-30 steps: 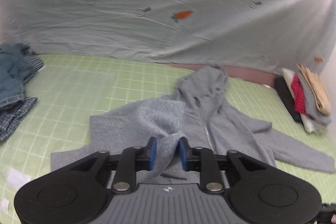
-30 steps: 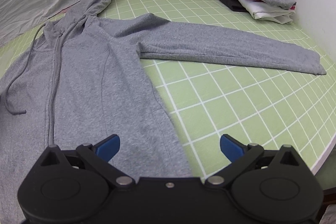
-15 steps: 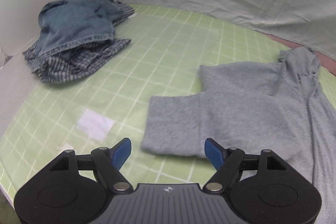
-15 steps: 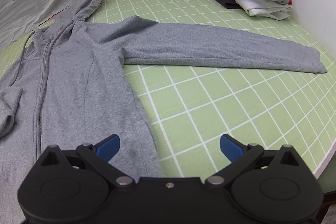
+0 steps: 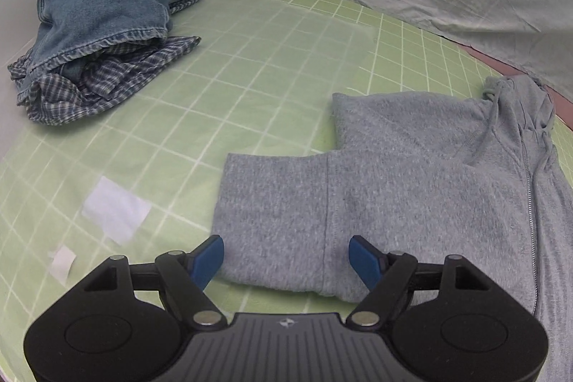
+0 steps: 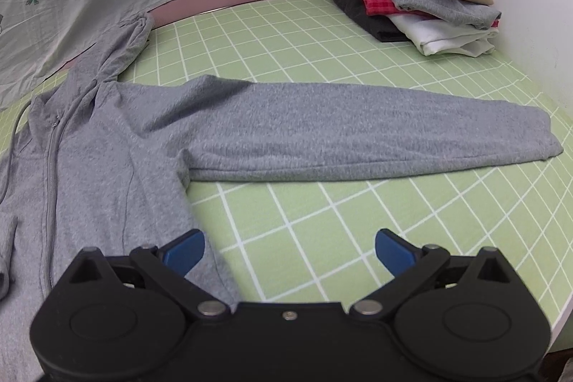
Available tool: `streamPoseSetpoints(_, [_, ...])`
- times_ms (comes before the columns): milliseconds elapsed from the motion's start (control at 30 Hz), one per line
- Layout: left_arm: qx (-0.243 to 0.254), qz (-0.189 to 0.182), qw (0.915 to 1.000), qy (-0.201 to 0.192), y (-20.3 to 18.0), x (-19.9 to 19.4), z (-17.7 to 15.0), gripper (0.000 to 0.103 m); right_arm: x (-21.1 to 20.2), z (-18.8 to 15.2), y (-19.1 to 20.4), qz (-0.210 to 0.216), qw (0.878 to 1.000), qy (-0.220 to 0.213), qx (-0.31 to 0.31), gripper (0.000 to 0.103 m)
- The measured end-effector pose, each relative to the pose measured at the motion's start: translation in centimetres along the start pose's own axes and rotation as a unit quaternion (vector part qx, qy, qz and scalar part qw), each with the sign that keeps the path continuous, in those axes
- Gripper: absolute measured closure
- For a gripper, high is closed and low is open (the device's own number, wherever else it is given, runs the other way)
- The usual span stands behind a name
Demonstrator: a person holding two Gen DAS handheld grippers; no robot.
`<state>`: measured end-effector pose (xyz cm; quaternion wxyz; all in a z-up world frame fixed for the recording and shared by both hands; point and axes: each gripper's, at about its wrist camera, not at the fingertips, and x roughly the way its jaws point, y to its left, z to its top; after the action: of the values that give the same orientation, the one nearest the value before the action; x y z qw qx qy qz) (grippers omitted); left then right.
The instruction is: Fold clothes
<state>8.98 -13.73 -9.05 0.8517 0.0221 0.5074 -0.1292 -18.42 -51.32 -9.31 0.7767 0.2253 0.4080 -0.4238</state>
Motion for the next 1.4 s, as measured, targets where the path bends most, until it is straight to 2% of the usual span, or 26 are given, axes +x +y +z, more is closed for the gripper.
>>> streamPoseSetpoints(67, [0.002,-0.004,1.0,0.004,-0.5,0.2,0.2,0.036,0.6,0.7,0.0,-0.003,1.0,0.007,0.003,0.0])
streamPoseSetpoints(100, [0.002,-0.007,1.0,0.006,-0.7,0.3,0.2,0.047,0.8,1.0,0.1,-0.003,1.0,0.009,0.001,0.0])
streamPoseSetpoints(133, [0.006,-0.011,0.9999,0.007,-1.0,0.4,0.2,0.062,0.9,1.3,0.2,-0.004,1.0,0.01,-0.003,0.0])
streamPoseSetpoints(167, [0.013,-0.016,0.9998,0.008,-1.3,0.4,0.1,0.071,0.9,1.4,0.3,-0.003,1.0,0.01,-0.006,0.0])
streamPoseSetpoints(200, [0.019,-0.022,0.9995,0.009,-1.6,0.5,0.1,0.09,0.9,1.5,0.4,-0.001,1.0,0.009,-0.01,0.0])
streamPoseSetpoints(267, [0.051,-0.021,0.9985,0.004,-2.6,0.3,0.1,0.096,0.9,1.5,0.4,0.003,1.0,0.008,-0.011,0.0])
streamPoseSetpoints(300, [0.063,-0.023,0.9977,0.002,-3.0,0.2,0.2,0.103,0.9,1.4,0.4,0.005,1.0,0.009,-0.011,0.0])
streamPoseSetpoints(467, [0.072,-0.058,0.9957,-0.006,-4.9,-1.0,0.8,0.103,1.7,1.2,0.2,0.013,1.0,0.021,-0.003,0.0])
streamPoseSetpoints(567, [0.055,-0.033,0.9979,-0.012,-4.8,-1.0,0.9,0.097,1.7,1.2,0.1,0.015,1.0,0.016,0.002,0.0])
streamPoseSetpoints(600, [0.045,-0.02,0.9987,-0.015,-4.5,-1.0,0.9,0.087,1.6,1.1,0.0,0.015,1.0,0.014,0.004,0.0])
streamPoseSetpoints(633, [0.035,-0.007,0.9992,-0.017,-4.3,-0.9,0.9,0.072,1.6,1.1,-0.1,0.015,1.0,0.013,0.005,0.0])
streamPoseSetpoints(700, [0.018,0.009,0.9997,-0.015,-3.1,-0.8,0.9,0.054,1.6,1.1,-0.3,0.014,1.0,0.014,0.009,0.0])
streamPoseSetpoints(733, [0.017,0.02,0.9996,-0.01,-2.6,-0.7,0.9,0.05,1.6,1.0,-0.4,0.014,1.0,0.015,0.011,0.0])
streamPoseSetpoints(800, [0.021,0.041,0.9989,-0.005,-1.7,-0.6,0.8,0.047,1.6,0.9,-0.5,0.013,1.0,0.018,0.012,0.0])
streamPoseSetpoints(900, [0.025,0.058,0.998,-0.003,-0.6,-0.4,0.5,0.032,1.6,0.7,-0.3,0.014,1.0,0.022,0.008,0.0])
streamPoseSetpoints(933, [0.024,0.058,0.998,-0.001,-0.3,-0.2,0.4,0.031,1.6,0.7,-0.1,0.014,1.0,0.023,0.005,0.0])
streamPoseSetpoints(1067, [0.022,0.053,0.9983,0.006,0.1,0.5,0.1,0.03,1.6,0.6,0.6,0.014,1.0,0.024,-0.011,0.0])
streamPoseSetpoints(1300, [0.005,0.031,0.9995,-0.005,0.6,0.9,-0.1,0.031,1.4,0.4,1.4,0.011,0.999,0.026,-0.031,0.0])
streamPoseSetpoints(1367, [0.007,0.032,0.9994,-0.012,0.7,0.8,-0.2,0.039,1.3,0.3,1.4,0.009,0.999,0.026,-0.031,0.0])
streamPoseSetpoints(1400, [0.01,0.036,0.9991,-0.017,0.8,0.7,-0.3,0.053,1.3,0.3,1.4,0.007,0.999,0.026,-0.031,0.0])
